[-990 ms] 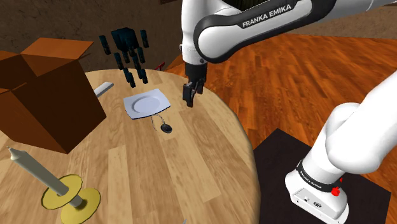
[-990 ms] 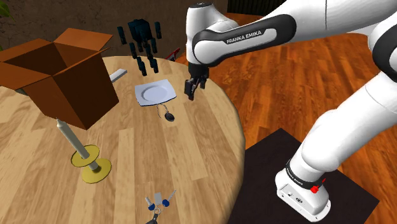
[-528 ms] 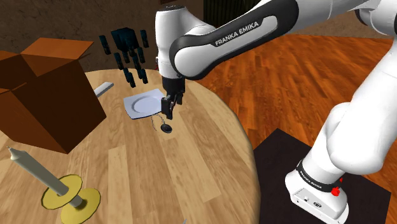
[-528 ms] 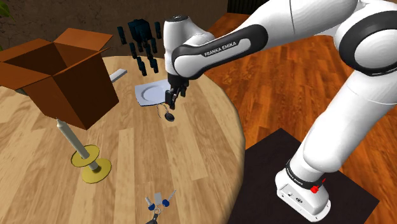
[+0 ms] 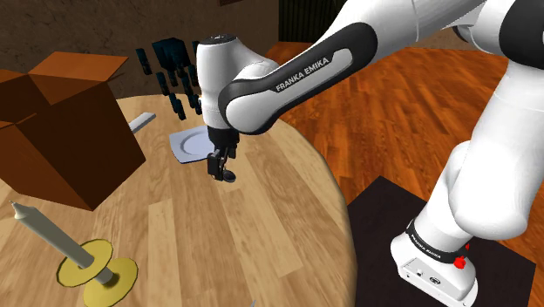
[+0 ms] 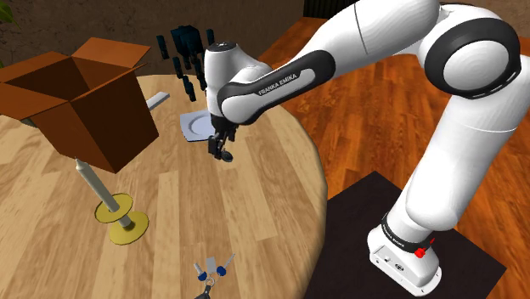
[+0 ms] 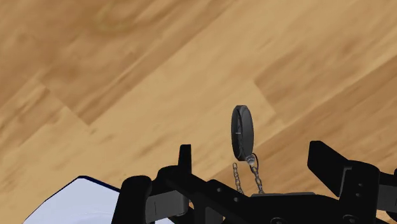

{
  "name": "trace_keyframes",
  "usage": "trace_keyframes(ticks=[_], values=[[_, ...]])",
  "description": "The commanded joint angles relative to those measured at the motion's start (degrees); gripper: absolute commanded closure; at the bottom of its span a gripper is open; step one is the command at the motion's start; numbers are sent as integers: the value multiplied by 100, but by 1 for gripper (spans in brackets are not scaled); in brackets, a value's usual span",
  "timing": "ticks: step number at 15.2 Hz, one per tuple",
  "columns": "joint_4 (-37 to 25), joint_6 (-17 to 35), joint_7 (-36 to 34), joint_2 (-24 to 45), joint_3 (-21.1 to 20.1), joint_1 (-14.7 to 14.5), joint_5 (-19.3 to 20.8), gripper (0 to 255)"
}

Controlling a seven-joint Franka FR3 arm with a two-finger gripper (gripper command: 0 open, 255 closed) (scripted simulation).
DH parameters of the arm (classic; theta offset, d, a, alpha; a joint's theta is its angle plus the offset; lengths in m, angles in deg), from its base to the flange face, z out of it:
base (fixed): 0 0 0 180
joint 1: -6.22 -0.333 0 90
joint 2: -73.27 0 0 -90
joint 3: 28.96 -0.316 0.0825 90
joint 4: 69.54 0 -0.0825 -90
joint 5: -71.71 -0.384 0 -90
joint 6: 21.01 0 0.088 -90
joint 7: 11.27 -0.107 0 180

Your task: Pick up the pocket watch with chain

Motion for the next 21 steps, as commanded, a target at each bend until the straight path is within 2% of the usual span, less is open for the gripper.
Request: trace_keyframes(ticks=[1,4,5,14,21], values=[[55,140,-26,86,2,-7,39,0],[114,252,-46,143,6,-11,66,0],[120,261,-48,145,6,-12,67,255],[114,252,-46,143,6,-11,66,255],[-170,-251,31,-89,-6,5,-41,255]])
